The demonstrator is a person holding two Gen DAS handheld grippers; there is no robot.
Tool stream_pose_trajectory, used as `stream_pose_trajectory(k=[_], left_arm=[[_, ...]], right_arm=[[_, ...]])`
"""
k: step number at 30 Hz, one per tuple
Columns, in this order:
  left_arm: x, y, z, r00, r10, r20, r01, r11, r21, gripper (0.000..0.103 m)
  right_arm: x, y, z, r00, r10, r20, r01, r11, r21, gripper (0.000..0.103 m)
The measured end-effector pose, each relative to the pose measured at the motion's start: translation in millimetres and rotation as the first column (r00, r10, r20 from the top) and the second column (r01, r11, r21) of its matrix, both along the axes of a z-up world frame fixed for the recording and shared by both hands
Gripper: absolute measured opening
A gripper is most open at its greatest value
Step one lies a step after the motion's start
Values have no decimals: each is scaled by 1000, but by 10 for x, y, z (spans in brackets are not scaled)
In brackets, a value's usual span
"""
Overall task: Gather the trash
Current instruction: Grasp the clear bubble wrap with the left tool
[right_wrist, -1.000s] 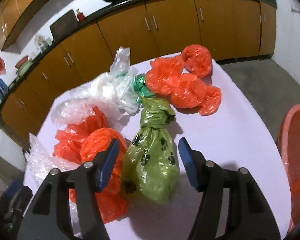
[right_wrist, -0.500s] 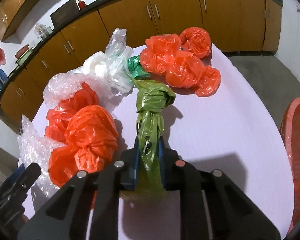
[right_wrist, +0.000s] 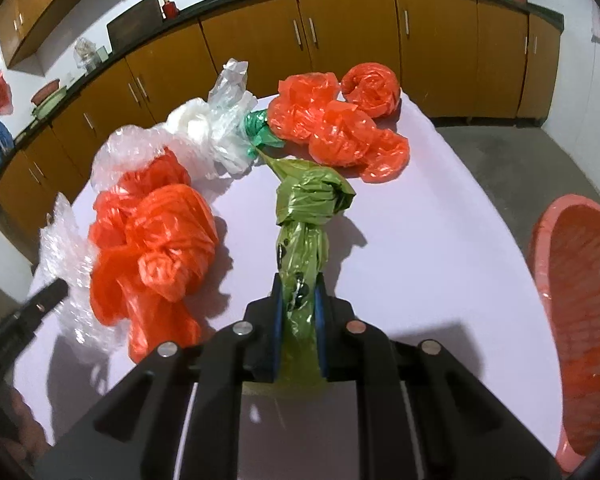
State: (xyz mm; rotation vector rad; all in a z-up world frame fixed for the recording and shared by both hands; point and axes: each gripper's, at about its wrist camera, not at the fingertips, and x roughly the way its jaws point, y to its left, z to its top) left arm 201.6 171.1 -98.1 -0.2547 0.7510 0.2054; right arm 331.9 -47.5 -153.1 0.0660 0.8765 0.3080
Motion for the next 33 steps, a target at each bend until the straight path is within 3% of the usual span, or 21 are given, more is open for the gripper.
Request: stream_pose_trajectory(k=[4,8,9,11,12,13,18,20,22,25,33], left_arm=[[-56,62,32,1000,2,0,-2,1000,21,22],[-81,158,20,1000,15,-11,-15,1000,23,22],[-79,185,7,1000,26,-18,-25,1000,18,25],[-72,221,-8,999,39,-22,-39,999,-1,46],[-73,231,-12,999,47,-20,-47,999,-4,63],[-72,240,-15,998,56,-15,-56,998,-7,68],[5,234,-62,998,46,-33,-47,998,-30,68],[39,212,-89,998,37,-40,-39,999,-38,63],[75,196,-123,998,22,-51,-24,999,-44,41],[61,199,-125,999,13,-48,-15,999,-47,21],[-128,185,147,1000,14,21,-14,1000,18,14]], right_arm=[[-50,-17,-4,1000,-4,11,4,1000,-23,22],[-53,-53,-25,1000,-2,-6,2,1000,-14,18],[-58,-67,-28,1000,-6,-8,6,1000,-12,18],[-71,-88,-30,1000,-14,-12,14,1000,-6,20],[-77,-87,-32,1000,-16,-13,15,1000,-5,21],[-89,-87,-31,1000,-19,-11,19,1000,-7,21],[-84,-77,-69,999,-17,-29,16,1000,-8,24],[-79,-90,-76,999,-16,-39,16,1000,5,17],[-83,-96,-69,999,-14,-43,14,1000,13,14],[-117,-112,-35,999,-11,-33,11,1000,13,12],[-239,-213,157,1000,-16,7,16,999,44,11]])
